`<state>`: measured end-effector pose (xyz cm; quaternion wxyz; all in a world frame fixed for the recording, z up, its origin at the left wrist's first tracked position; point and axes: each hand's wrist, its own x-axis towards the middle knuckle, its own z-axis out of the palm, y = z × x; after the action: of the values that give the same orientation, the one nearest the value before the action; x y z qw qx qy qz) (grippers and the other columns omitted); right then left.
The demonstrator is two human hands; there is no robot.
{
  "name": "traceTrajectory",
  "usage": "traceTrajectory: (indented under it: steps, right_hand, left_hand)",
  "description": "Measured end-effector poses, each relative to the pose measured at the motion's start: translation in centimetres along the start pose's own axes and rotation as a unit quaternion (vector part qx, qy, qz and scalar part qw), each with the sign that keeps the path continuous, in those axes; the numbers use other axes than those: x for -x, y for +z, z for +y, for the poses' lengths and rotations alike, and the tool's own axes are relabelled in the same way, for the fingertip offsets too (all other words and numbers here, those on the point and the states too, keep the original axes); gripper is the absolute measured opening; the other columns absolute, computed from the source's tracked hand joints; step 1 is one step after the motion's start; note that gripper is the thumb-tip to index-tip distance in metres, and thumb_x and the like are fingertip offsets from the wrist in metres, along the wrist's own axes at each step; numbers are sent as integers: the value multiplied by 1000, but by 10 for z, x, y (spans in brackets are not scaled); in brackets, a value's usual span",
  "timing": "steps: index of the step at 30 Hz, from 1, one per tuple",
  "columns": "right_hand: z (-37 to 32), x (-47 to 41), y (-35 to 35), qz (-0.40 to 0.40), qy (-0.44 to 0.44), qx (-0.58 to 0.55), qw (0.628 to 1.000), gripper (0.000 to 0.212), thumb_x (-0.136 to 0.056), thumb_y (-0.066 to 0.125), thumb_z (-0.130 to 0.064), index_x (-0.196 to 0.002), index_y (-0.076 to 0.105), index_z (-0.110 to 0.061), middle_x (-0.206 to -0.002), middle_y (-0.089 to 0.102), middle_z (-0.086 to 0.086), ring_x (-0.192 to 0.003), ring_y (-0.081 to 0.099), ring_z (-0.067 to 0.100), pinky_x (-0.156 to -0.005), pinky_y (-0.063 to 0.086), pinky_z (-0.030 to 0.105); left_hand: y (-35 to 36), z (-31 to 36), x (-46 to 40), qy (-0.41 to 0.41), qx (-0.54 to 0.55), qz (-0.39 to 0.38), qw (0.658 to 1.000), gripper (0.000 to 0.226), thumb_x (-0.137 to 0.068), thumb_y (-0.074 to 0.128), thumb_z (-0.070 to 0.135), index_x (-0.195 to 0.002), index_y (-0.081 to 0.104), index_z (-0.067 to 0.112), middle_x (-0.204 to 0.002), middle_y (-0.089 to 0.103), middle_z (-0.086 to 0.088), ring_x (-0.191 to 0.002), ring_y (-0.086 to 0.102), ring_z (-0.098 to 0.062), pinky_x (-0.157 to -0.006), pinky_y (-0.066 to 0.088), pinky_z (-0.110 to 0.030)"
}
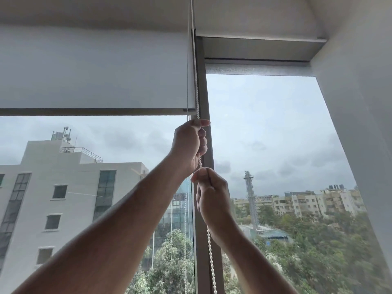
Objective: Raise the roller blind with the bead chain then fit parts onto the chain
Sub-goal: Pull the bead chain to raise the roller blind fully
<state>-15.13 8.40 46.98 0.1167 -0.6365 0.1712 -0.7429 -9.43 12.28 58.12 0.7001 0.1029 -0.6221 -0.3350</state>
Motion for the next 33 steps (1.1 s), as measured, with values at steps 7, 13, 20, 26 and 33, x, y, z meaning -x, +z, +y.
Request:
traceTrajectory:
  steps: [7,13,20,26,33]
  right_hand:
    - [-18,-32,-36,-86,171,-1,981,81,-78,25,-79,-136,50,-28,-86,68,5,-73,68,13,-55,55,26]
    - [-40,-67,-31,-61,147,19,987,74,-92,22,-73,-136,51,-21,-97,70,4,-86,69,16,-64,53,31]
    - [-79,-103,-8,-121,185,-61,973,56,-102,28,-55,-122,54,-9,-88,66,8,-71,66,18,-56,55,32]
    - [-73,-118,20,29,180,-92,979,37,-100,35,-21,-71,57,-18,-51,37,-3,-32,29,9,-34,21,20]
    - [-44,-100,24,101,18,-30,994,44,-97,37,-24,-54,49,-20,-43,39,-10,-48,32,15,-46,24,29]
  left_hand:
    - [-4,-4,4,77,-36,8,996,35,-103,32,5,-86,63,9,-47,37,5,-31,26,-4,-33,20,-18]
    - [-10,-24,30,72,-100,14,992,35,-105,36,12,-87,66,11,-47,40,9,-33,32,-2,-38,31,-17]
    - [-23,-70,76,49,-83,-16,995,34,-104,39,14,-84,67,17,-44,40,12,-37,29,-1,-36,25,-16]
    - [-36,-85,90,35,-101,-12,994,41,-103,40,12,-76,68,23,-48,39,10,-39,29,-5,-38,23,-20]
    - [-57,-92,86,12,-81,-41,996,38,-102,42,8,-82,73,19,-47,41,4,-37,32,-9,-35,26,-18]
